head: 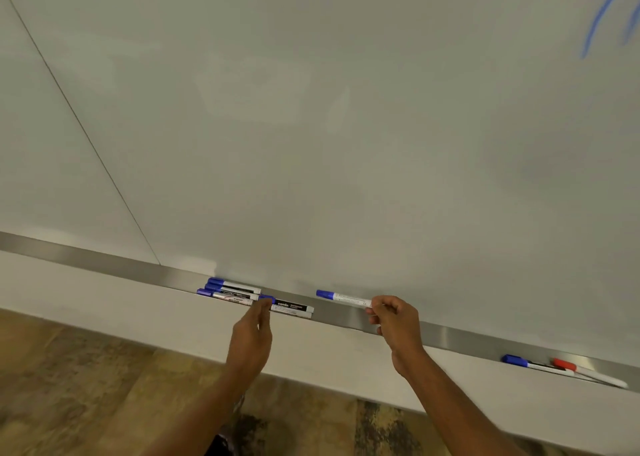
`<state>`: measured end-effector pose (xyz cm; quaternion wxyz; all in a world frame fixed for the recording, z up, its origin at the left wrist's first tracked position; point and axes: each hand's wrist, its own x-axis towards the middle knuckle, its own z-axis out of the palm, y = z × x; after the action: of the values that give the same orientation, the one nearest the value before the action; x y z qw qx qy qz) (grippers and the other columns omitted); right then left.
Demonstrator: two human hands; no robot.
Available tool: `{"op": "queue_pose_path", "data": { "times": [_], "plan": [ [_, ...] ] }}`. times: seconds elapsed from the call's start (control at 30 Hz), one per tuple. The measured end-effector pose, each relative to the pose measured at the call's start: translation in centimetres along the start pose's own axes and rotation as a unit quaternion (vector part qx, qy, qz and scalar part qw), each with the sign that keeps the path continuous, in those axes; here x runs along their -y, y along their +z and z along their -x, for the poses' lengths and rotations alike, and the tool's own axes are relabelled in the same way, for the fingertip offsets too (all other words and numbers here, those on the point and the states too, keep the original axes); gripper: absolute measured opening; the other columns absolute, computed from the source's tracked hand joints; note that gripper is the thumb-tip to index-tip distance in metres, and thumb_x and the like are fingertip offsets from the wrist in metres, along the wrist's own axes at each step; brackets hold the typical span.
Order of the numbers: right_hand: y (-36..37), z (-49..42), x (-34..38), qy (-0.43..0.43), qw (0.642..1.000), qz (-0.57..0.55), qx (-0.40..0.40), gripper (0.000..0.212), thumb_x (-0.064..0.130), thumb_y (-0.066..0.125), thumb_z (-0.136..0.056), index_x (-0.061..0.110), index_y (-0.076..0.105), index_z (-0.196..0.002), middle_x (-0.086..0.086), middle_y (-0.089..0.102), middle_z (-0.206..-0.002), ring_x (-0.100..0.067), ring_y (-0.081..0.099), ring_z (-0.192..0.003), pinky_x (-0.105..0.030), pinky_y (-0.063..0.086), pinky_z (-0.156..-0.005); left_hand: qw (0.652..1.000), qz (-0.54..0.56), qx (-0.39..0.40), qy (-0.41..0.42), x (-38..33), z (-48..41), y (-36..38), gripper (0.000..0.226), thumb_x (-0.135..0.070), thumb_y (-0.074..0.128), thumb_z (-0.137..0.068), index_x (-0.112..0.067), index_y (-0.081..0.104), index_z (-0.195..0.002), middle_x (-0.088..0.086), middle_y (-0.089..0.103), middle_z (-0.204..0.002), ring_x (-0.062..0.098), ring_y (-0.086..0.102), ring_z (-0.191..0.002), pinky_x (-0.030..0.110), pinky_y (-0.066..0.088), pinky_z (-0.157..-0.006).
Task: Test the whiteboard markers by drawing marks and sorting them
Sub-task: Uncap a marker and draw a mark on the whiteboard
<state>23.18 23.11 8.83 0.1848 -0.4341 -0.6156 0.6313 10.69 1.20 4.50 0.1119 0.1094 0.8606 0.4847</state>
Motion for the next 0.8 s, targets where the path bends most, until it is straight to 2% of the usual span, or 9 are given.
{"op": "queue_pose_path", "data": {
  "times": [0.07,0.1,0.13,0.2,0.27,0.33,0.53,0.67,0.8],
  "plan": [
    [1.4,-1.2,-1.0,0.005,1.0,0.007,-0.001,0.012,0.005,0.062,-0.094,0.01,0.072,-0.091,-0.014,0.075,-0.087,-0.018,0.064,-0.071,-0.026,0.052,-0.062,0.996,-0.065,0.041,0.036,1.1,0.0,0.9,0.036,-0.023,0.044,-0.106,-0.021,0.052,-0.141,-0.014,0.065,-0.104,-0.001,0.06,-0.092,0.004,0.044,-0.079],
    [2.1,-1.8,-1.4,0.009,1.0,0.008,-0.002,0.01,0.005,0.062,-0.094,0.009,0.071,-0.092,-0.014,0.075,-0.086,-0.018,0.064,-0.071,-0.027,0.053,-0.063,0.991,-0.095,0.065,0.065,1.5,0.0,1.4,0.039,-0.023,0.044,-0.106,-0.023,0.047,-0.145,-0.014,0.064,-0.111,-0.004,0.056,-0.095,0.004,0.043,-0.083],
    [3.0,-2.4,-1.8,0.015,1.0,0.005,-0.003,0.008,0.005,0.063,-0.093,0.007,0.071,-0.092,-0.013,0.075,-0.086,-0.018,0.064,-0.069,-0.03,0.054,-0.065,0.983,-0.127,0.088,0.102,1.9,0.0,2.0,0.043,-0.024,0.042,-0.106,-0.025,0.041,-0.149,-0.008,0.061,-0.131,0.001,0.054,-0.112,0.01,0.041,-0.096],
    [4.7,-3.4,-2.5,0.03,1.0,-0.005,-0.003,0.005,0.006,0.065,-0.092,0.006,0.07,-0.094,-0.013,0.076,-0.085,-0.019,0.064,-0.068,-0.037,0.058,-0.07,0.956,-0.199,0.133,0.171,2.4,-0.3,3.3,0.051,-0.028,0.036,-0.108,-0.025,0.024,-0.157,-0.006,0.022,-0.163,0.012,0.022,-0.149,0.023,0.017,-0.119],
    [6.5,-4.2,-3.3,0.043,0.999,-0.01,-0.004,0.005,0.006,0.067,-0.092,0.006,0.071,-0.094,-0.012,0.076,-0.083,-0.02,0.065,-0.068,-0.042,0.06,-0.075,0.934,-0.245,0.159,0.206,2.6,-0.7,4.4,0.056,-0.032,0.028,-0.109,-0.022,0.005,-0.159,-0.01,-0.008,-0.162,0.008,-0.009,-0.151,0.026,-0.003,-0.124],
    [8.1,-4.8,-3.9,0.047,0.999,-0.008,-0.007,0.004,0.007,0.068,-0.091,0.008,0.072,-0.092,-0.01,0.076,-0.08,-0.02,0.066,-0.068,-0.041,0.06,-0.074,0.921,-0.283,0.161,0.214,2.7,-1.3,5.4,0.06,-0.035,0.024,-0.109,-0.02,-0.008,-0.158,-0.006,-0.022,-0.16,0.011,-0.02,-0.15,0.027,-0.01,-0.122],
    [11.2,-6.1,-5.5,0.044,0.999,0.013,-0.028,0.005,0.009,0.071,-0.089,0.013,0.075,-0.088,-0.008,0.075,-0.081,-0.019,0.066,-0.068,-0.033,0.06,-0.069,0.917,-0.306,0.151,0.208,3.3,-4.3,7.1,0.062,-0.033,0.023,-0.109,-0.021,-0.024,-0.149,-0.003,-0.029,-0.16,0.016,-0.025,-0.15,0.025,-0.02,-0.115],
    [12.5,-6.4,-6.6,0.025,0.997,0.037,-0.055,0.008,0.015,0.073,-0.089,0.019,0.074,-0.082,-0.002,0.075,-0.079,-0.02,0.069,-0.072,-0.03,0.059,-0.068,0.905,-0.332,0.171,0.202,4.5,-5.0,7.7,0.061,-0.033,0.021,-0.11,-0.02,-0.022,-0.15,0.0,-0.023,-0.163,0.016,-0.023,-0.15,0.034,-0.008,-0.125],
    [12.7,-6.2,-7.2,-0.02,0.986,0.111,-0.123,0.01,0.027,0.07,-0.09,0.022,0.074,-0.083,0.006,0.073,-0.08,-0.016,0.068,-0.077,-0.034,0.057,-0.073,0.906,-0.344,0.178,0.171,5.2,-5.4,7.8,0.059,-0.036,0.018,-0.109,-0.02,-0.025,-0.146,0.0,-0.026,-0.159,0.018,-0.022,-0.151,0.035,-0.009,-0.124]
  ]
}}
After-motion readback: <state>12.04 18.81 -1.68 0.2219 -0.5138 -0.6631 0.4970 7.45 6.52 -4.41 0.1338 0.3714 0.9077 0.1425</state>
